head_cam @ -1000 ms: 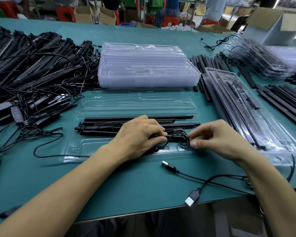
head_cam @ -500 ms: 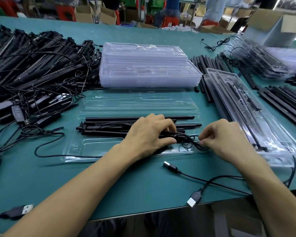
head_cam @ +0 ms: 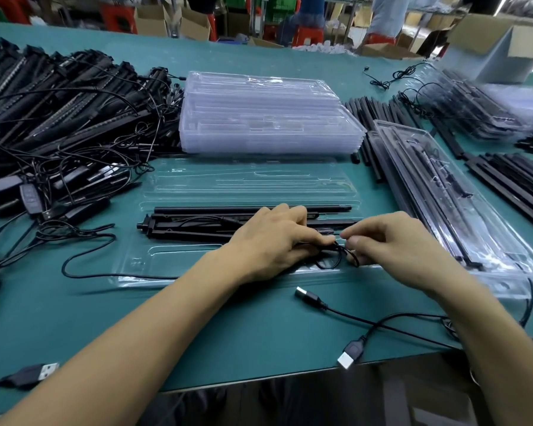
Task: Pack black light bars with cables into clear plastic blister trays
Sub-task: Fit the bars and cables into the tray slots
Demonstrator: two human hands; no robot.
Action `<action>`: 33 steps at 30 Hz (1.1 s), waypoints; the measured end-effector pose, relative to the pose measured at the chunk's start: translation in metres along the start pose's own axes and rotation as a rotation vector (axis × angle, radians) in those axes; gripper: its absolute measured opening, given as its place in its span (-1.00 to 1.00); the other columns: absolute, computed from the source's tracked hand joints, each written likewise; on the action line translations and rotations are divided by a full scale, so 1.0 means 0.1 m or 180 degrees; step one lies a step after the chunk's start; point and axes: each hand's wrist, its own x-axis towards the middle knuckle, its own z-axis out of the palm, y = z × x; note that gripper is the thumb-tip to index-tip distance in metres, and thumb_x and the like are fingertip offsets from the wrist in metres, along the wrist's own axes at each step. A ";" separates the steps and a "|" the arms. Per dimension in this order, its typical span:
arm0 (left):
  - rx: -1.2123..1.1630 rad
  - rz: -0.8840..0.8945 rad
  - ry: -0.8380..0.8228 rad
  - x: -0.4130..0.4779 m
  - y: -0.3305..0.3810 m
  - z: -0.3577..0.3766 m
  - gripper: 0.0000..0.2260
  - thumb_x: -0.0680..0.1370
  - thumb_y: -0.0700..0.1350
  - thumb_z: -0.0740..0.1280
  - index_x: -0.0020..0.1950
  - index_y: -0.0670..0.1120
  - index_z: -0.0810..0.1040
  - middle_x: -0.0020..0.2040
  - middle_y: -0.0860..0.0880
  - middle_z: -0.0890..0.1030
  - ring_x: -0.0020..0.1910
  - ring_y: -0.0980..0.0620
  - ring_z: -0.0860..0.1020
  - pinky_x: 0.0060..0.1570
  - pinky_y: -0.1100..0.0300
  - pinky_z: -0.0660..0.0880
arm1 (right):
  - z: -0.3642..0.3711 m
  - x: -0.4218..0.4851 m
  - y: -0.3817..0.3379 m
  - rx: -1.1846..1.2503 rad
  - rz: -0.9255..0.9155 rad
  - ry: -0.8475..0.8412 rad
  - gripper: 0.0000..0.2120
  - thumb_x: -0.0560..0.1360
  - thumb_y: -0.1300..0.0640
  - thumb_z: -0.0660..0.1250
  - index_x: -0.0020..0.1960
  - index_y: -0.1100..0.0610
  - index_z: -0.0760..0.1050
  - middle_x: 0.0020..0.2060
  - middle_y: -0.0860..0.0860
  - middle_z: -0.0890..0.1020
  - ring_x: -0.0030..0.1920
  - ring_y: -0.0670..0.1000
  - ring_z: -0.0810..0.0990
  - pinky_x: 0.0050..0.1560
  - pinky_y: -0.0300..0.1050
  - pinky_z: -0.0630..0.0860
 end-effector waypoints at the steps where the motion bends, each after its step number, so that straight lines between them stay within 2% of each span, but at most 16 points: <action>1: -0.0095 -0.0026 0.0044 0.00 -0.01 0.01 -0.73 0.60 0.16 0.27 0.29 0.29 0.55 -0.14 0.14 0.33 -0.10 0.09 0.33 0.02 0.09 0.33 | -0.03 -0.02 0.01 0.0120 -0.0070 -0.0075 -0.93 0.47 0.11 0.43 -0.06 0.01 0.68 -0.32 -0.06 0.70 -0.27 -0.07 0.68 -0.05 -0.01 0.62; 4: -0.0486 -0.0096 0.0291 -0.03 -0.03 0.04 -0.79 0.55 0.11 0.39 0.17 0.18 0.66 -0.13 0.13 0.46 -0.08 0.09 0.44 0.04 0.01 0.42 | 0.01 -0.06 0.05 -0.0214 -0.0311 -0.0149 -0.79 0.35 0.00 0.56 -0.03 -0.04 0.67 -0.23 -0.13 0.70 -0.22 -0.18 0.65 -0.10 -0.27 0.56; 7: -0.0780 -0.0124 0.0518 -0.06 -0.06 0.05 -0.79 0.50 0.07 0.46 0.13 0.15 0.68 -0.11 0.15 0.53 -0.05 0.12 0.51 0.04 0.06 0.47 | 0.04 0.00 0.08 -0.0371 -0.0351 0.0171 -0.90 0.39 0.13 0.55 -0.16 -0.05 0.69 -0.32 -0.16 0.68 -0.26 -0.24 0.61 -0.21 -0.47 0.44; 9: -0.0951 -0.0161 0.0604 -0.07 -0.07 0.05 -0.79 0.48 0.02 0.49 0.11 0.12 0.68 -0.11 0.15 0.57 -0.07 0.14 0.54 0.02 0.07 0.51 | 0.04 0.04 0.10 -0.0370 -0.0264 0.0274 -0.82 0.38 0.18 0.54 -0.24 -0.10 0.64 -0.36 -0.13 0.66 -0.32 -0.22 0.61 -0.25 -0.45 0.44; 10: -0.1009 -0.0208 0.0631 -0.07 -0.08 0.04 -0.80 0.47 0.00 0.50 0.09 0.11 0.68 -0.12 0.14 0.59 -0.08 0.14 0.56 -0.01 0.06 0.52 | 0.04 0.05 0.10 -0.0421 -0.0276 0.0275 -0.79 0.38 0.18 0.54 -0.24 -0.12 0.62 -0.33 -0.10 0.66 -0.32 -0.19 0.62 -0.21 -0.36 0.49; 12: -0.1054 -0.0331 0.0696 -0.08 -0.08 0.04 -0.85 0.45 -0.01 0.52 0.00 0.10 0.69 -0.16 0.12 0.60 -0.12 0.12 0.57 -0.05 0.02 0.53 | 0.08 0.07 0.07 -0.0581 -0.0461 0.0144 -0.79 0.37 0.18 0.51 -0.14 -0.12 0.59 -0.19 -0.08 0.64 -0.27 -0.11 0.60 -0.11 -0.14 0.52; 13: -0.1079 -0.0396 0.0736 -0.08 -0.08 0.04 -0.87 0.44 -0.01 0.53 -0.04 0.09 0.69 -0.18 0.11 0.60 -0.15 0.12 0.57 -0.08 0.01 0.53 | 0.11 0.08 0.06 -0.0605 -0.0586 0.0063 -0.76 0.37 0.18 0.49 -0.06 -0.11 0.57 -0.13 -0.10 0.60 -0.26 -0.09 0.57 -0.10 -0.10 0.51; 15: -0.1075 -0.0476 0.0832 -0.09 -0.08 0.05 -0.89 0.42 0.02 0.53 -0.10 0.08 0.67 -0.21 0.11 0.60 -0.20 0.13 0.57 -0.12 0.02 0.53 | 0.15 0.10 0.07 -0.0366 -0.0715 -0.0072 -0.66 0.37 0.18 0.48 0.06 -0.10 0.49 -0.07 -0.11 0.55 -0.30 -0.09 0.50 -0.14 -0.14 0.48; 17: -0.0792 -0.0502 0.0959 -0.11 -0.06 0.06 -0.86 0.42 0.09 0.50 -0.13 0.09 0.63 -0.23 0.14 0.59 -0.20 0.16 0.53 -0.13 0.05 0.52 | 0.18 0.13 0.09 -0.0101 -0.0707 -0.0079 -0.65 0.39 0.15 0.50 0.08 -0.08 0.46 -0.13 -0.09 0.54 -0.33 -0.12 0.44 -0.18 -0.23 0.44; 19: -0.0499 -0.0556 0.1069 -0.12 -0.05 0.07 -0.83 0.41 0.16 0.48 -0.13 0.11 0.62 -0.21 0.14 0.56 -0.17 0.14 0.49 -0.11 0.07 0.50 | 0.21 0.15 0.12 -0.0200 -0.0724 -0.0064 -0.73 0.42 0.10 0.51 0.05 -0.07 0.51 -0.25 -0.06 0.55 -0.31 -0.14 0.43 -0.19 -0.21 0.40; 21: -0.0553 -0.0674 0.1076 -0.13 -0.06 0.06 -0.78 0.38 0.19 0.50 -0.14 0.11 0.61 -0.17 0.13 0.53 -0.17 0.13 0.48 -0.12 0.09 0.49 | 0.24 0.15 0.12 -0.0276 -0.0756 -0.0035 -0.79 0.43 0.13 0.50 0.00 -0.05 0.55 -0.35 -0.06 0.53 -0.31 -0.15 0.43 -0.21 -0.20 0.38; 23: -0.0710 -0.0767 0.1015 -0.12 -0.08 0.03 -0.73 0.34 0.19 0.54 -0.17 0.07 0.59 -0.17 0.10 0.51 -0.22 0.12 0.47 -0.14 0.09 0.49 | 0.23 0.15 0.12 -0.0245 -0.0788 0.0052 -0.77 0.40 0.20 0.53 -0.07 -0.04 0.54 -0.42 -0.11 0.47 -0.35 -0.17 0.44 -0.28 -0.36 0.33; 25: -0.0821 -0.0794 0.0961 -0.12 -0.09 0.02 -0.72 0.33 0.17 0.56 -0.22 0.05 0.56 -0.21 0.09 0.51 -0.26 0.14 0.46 -0.14 0.06 0.50 | 0.19 0.15 0.14 -0.0304 -0.0769 0.0138 -0.73 0.37 0.23 0.55 -0.10 -0.04 0.53 -0.38 -0.15 0.45 -0.32 -0.22 0.47 -0.28 -0.42 0.33; 26: -0.0834 -0.0816 0.0938 -0.13 -0.09 0.01 -0.74 0.34 0.17 0.55 -0.24 0.06 0.56 -0.23 0.10 0.52 -0.27 0.19 0.46 -0.14 0.06 0.50 | 0.16 0.16 0.16 -0.0394 -0.0774 0.0161 -0.72 0.36 0.23 0.55 -0.11 -0.06 0.52 -0.33 -0.14 0.48 -0.29 -0.20 0.48 -0.24 -0.40 0.33; 29: -0.0814 -0.0880 0.0878 -0.15 -0.10 0.01 -0.79 0.37 0.19 0.53 -0.25 0.12 0.58 -0.27 0.18 0.55 -0.24 0.28 0.48 -0.13 0.11 0.50 | 0.12 0.15 0.22 -0.0624 -0.0816 0.0410 -0.78 0.40 0.18 0.53 -0.12 -0.04 0.51 -0.22 -0.05 0.50 -0.17 -0.05 0.46 -0.09 -0.13 0.39; 33: -0.0856 -0.0872 0.0881 -0.15 -0.09 0.01 -0.80 0.39 0.16 0.52 -0.27 0.09 0.61 -0.28 0.17 0.55 -0.19 0.23 0.47 -0.10 0.09 0.48 | 0.09 0.16 0.24 -0.0305 -0.0909 0.1111 -0.87 0.48 0.23 0.44 -0.13 0.09 0.49 -0.18 -0.08 0.51 -0.14 -0.07 0.52 -0.11 -0.18 0.44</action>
